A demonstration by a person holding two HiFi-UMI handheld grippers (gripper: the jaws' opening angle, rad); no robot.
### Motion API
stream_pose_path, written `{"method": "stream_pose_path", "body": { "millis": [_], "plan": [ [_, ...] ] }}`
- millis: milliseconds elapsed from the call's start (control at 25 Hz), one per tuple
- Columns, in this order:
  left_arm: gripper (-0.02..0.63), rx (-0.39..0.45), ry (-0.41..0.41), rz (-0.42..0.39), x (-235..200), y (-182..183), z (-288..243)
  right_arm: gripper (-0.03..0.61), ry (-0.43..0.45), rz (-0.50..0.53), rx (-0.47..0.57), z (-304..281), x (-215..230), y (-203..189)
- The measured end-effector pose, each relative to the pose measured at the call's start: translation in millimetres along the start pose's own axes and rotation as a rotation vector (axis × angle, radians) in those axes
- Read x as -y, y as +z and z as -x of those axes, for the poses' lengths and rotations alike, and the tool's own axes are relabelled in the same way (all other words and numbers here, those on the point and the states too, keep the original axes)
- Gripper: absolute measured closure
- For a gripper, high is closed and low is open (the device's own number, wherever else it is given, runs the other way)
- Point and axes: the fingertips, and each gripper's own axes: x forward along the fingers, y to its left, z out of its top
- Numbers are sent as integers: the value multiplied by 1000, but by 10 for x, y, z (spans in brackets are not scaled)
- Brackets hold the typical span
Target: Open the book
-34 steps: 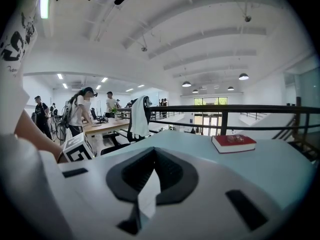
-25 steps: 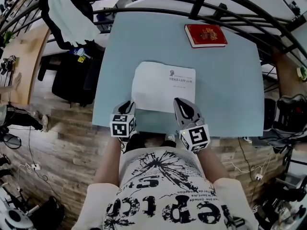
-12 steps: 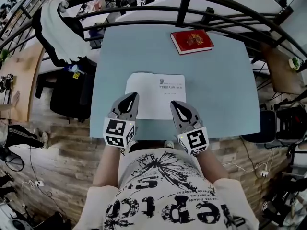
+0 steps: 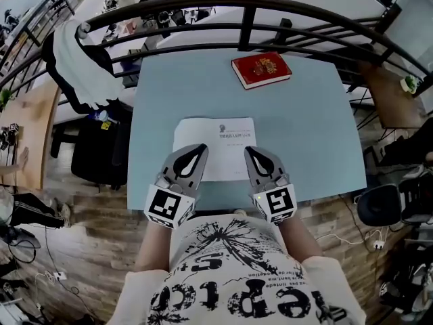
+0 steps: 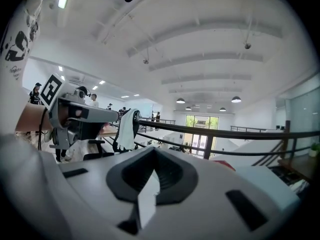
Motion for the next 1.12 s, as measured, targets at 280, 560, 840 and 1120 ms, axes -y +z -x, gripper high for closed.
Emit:
{"method": "stream_pose_path", "body": {
  "millis": [280, 560, 840, 1120],
  "plan": [
    [592, 9, -6, -13, 63, 11, -39, 569, -11, -3, 13, 23, 99, 36],
    [592, -28, 35, -4, -34, -90, -48, 569, -8, 17, 14, 20, 84, 59],
    [592, -23, 52, 5, -46, -70, -80, 569, -19, 14, 17, 39, 122, 60],
    [592, -12, 42, 1, -43, -13, -65, 569, -30, 2, 14, 28, 108, 78]
  ]
}}
